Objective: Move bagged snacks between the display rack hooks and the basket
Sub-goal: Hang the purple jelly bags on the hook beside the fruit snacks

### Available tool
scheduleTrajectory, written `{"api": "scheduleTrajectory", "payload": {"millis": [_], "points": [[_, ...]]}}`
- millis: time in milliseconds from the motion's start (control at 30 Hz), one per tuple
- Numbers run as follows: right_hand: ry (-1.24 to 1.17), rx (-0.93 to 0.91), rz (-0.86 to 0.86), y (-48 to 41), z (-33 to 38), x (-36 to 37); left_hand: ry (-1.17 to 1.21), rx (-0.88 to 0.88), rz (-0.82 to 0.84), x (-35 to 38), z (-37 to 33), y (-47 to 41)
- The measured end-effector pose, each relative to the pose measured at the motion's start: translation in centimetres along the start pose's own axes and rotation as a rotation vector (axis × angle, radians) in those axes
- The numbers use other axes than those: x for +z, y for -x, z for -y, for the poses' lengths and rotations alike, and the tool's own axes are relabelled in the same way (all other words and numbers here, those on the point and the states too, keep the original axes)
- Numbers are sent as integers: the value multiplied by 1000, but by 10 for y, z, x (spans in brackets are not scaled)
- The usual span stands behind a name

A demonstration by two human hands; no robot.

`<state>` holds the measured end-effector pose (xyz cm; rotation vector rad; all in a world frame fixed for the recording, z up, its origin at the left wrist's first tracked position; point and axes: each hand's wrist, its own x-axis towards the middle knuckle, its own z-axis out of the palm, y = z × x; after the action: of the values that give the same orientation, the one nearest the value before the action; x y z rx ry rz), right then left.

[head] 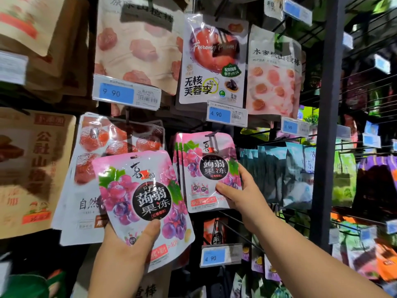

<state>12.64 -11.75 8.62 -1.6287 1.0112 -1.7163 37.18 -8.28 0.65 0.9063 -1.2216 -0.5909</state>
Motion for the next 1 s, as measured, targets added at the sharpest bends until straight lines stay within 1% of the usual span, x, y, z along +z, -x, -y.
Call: {"api": "scheduleTrajectory", "payload": {"millis": [67,200,300,367,467,533,600,700,800,867,1000], "points": [[70,24,28,-3,-4,1,20,-1,17,2,-4,0],[196,51,5,-5,-5,0,47,37,101,7,-15,-10],[403,45,-16,-2,1,-3,45,84,170,14,-23,-20],[543,15,-62,2,6,-3,93,81,215,20,-28,-23],[694,-123,-173,10,8,-1,146,91,262,32,-34,-26],[702,-228,-208,14,9,1,205,68,299,39,-39,-28],[706,-274,-212,21,13,3,242,34,358,47,-40,-31],[832,-349,-239,29,17,6,272,-27,396,58,-38,-32],[886,-314,-236,32,17,6,306,-61,430,70,-39,-30],[876,-274,-213,33,19,5,302,-84,443,75,-39,-31],[669,-162,-206,34,20,1,257,-103,468,81,-42,-33]]}}
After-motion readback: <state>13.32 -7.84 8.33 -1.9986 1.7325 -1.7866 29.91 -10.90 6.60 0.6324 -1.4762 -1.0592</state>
